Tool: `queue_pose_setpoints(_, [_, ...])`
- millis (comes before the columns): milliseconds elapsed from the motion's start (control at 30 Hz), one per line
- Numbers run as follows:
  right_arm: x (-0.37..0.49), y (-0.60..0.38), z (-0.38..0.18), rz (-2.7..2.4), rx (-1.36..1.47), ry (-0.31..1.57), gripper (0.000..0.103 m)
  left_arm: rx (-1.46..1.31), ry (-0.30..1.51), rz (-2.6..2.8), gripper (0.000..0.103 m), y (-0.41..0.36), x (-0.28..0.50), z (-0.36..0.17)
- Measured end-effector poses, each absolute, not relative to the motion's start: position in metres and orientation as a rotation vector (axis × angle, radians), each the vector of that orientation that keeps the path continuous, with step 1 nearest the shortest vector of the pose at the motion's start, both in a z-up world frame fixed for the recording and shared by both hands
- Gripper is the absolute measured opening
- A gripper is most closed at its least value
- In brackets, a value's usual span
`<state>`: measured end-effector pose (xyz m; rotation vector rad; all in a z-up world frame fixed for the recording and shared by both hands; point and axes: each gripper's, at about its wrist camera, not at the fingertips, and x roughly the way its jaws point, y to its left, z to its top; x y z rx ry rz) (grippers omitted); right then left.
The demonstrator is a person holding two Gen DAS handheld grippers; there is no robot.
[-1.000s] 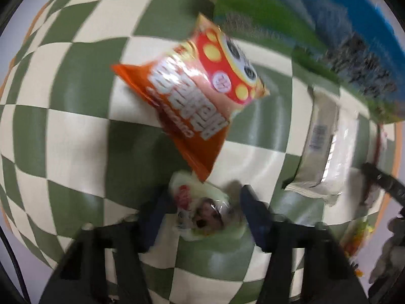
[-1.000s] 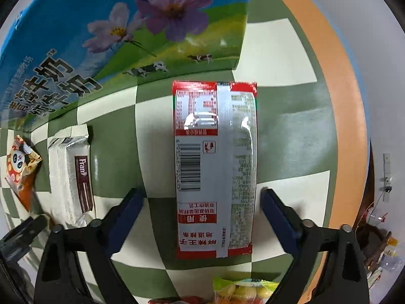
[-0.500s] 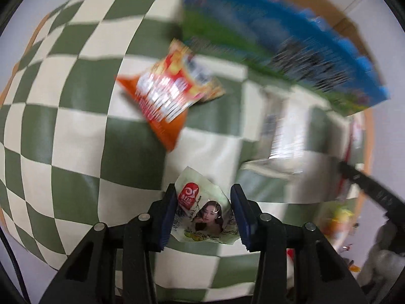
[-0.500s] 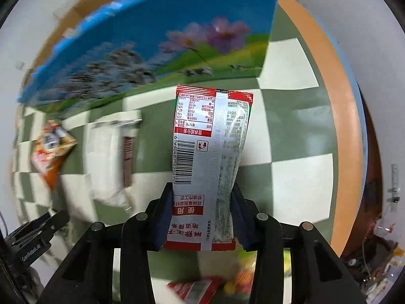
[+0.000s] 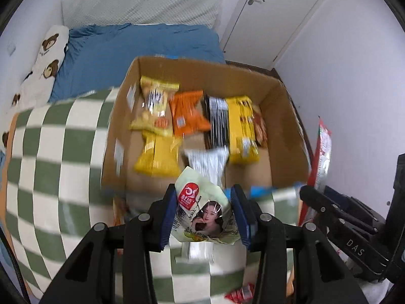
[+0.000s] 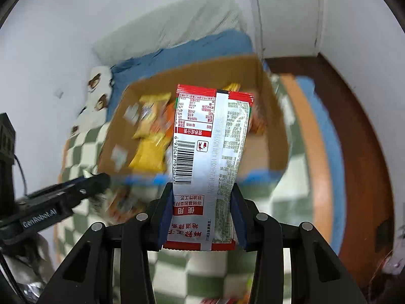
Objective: Organize snacks
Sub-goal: 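Carry both packets into the box and open both tools to release them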
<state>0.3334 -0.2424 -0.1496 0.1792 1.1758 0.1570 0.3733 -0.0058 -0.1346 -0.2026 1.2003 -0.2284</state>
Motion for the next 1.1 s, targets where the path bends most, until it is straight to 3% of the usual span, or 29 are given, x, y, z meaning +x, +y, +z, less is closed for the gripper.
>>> queue_pose_setpoints(233, [0.415,-0.260,-0.191,0.066,0.122,1.240,0.045,-0.148,1.299,-0.199,0.040,-0.022,0.445,-0.183])
queue_pose_setpoints(500, [0.444,-0.261,-0.233,0.064,0.118,1.323,0.046,-0.114,1.406,-0.183,0.042,-0.037,0.468,-0.233])
queue_pose_setpoints(533, [0.444,-0.262,-0.241,0.065,0.112,1.348,0.048,-0.115,1.412,-0.183,0.043,-0.037,0.469,-0.236])
queue_pose_setpoints(567, [0.446,-0.261,-0.249,0.063,0.107,1.376,0.052,-0.117,1.414,-0.182,0.051,-0.037,0.469,-0.238])
queue_pose_setpoints(667, [0.445,-0.257,-0.259,0.060,0.073,1.415,0.080,-0.115,1.404,-0.176,0.079,-0.033,0.468,-0.238])
queue_pose_setpoints(700, [0.445,-0.254,-0.260,0.061,0.061,1.417,0.091,-0.113,1.400,-0.170,0.082,-0.032,0.467,-0.236])
queue_pose_setpoints(1100, [0.434,-0.251,-0.239,0.038,0.048,1.372,0.093,-0.068,1.286,-0.105,0.084,-0.018,0.441,-0.198])
